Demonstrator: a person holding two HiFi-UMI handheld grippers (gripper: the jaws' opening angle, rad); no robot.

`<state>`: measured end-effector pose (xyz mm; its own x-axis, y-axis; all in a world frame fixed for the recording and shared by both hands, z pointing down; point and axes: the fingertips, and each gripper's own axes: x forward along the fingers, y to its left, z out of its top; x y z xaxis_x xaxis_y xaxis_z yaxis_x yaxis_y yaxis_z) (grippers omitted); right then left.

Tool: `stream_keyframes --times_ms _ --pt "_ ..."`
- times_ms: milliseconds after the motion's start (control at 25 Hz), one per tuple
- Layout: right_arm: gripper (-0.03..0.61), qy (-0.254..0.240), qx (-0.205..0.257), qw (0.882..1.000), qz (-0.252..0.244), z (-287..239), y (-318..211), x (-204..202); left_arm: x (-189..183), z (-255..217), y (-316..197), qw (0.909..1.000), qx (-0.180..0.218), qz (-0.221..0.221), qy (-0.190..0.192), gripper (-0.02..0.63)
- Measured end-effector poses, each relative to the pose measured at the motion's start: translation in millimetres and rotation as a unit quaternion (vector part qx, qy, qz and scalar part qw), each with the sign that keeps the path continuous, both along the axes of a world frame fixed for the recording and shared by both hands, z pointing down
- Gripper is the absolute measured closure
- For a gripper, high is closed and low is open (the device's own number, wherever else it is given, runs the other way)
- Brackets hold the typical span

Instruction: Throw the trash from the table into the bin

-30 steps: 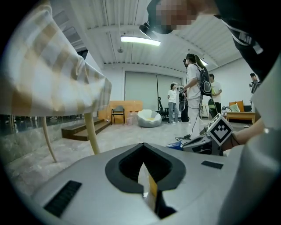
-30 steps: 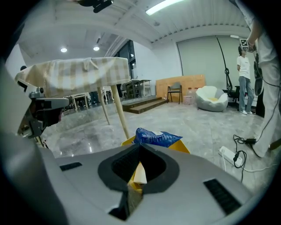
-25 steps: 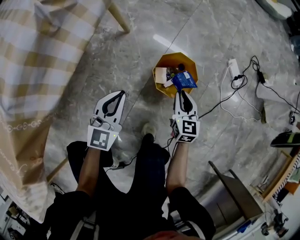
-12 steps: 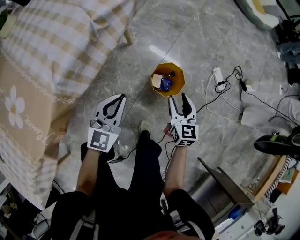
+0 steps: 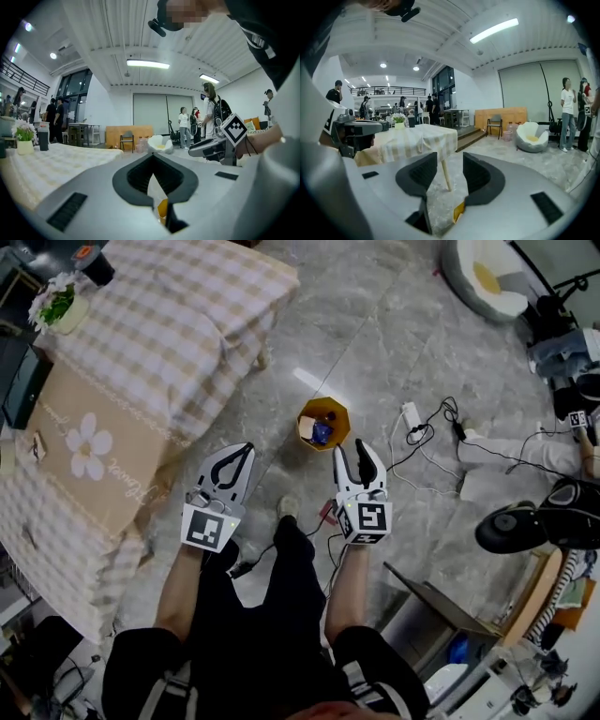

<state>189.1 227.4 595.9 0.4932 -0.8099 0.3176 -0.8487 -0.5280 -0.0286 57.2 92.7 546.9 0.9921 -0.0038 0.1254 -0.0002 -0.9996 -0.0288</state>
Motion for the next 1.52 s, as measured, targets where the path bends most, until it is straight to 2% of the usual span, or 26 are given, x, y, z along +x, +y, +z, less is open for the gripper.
stream_keyframes --times_ms 320,640,800,1280,1520 --pt "0.48 0.015 0.019 1.0 0.003 -98 4 -25 -3 -88 20 0.9997 0.007 0.02 0.013 0.611" --pt "0.54 0.033 0.035 0.999 -0.002 -161 11 -41 -9 -137 41 0.9993 0.0 0.03 0.022 0.611" --pt "0.571 0.038 0.036 0.999 -0.009 -170 12 -49 -10 -146 45 0.9993 0.001 0.024 0.027 0.611" --pt "0.572 0.04 0.038 0.998 -0.037 -173 -2 -60 -20 -147 39 0.9991 -0.033 -0.002 0.025 0.611" --pt "0.572 0.037 0.037 0.996 -0.077 -172 -35 -80 -40 -150 13 0.9984 -0.026 -0.039 0.032 0.611"
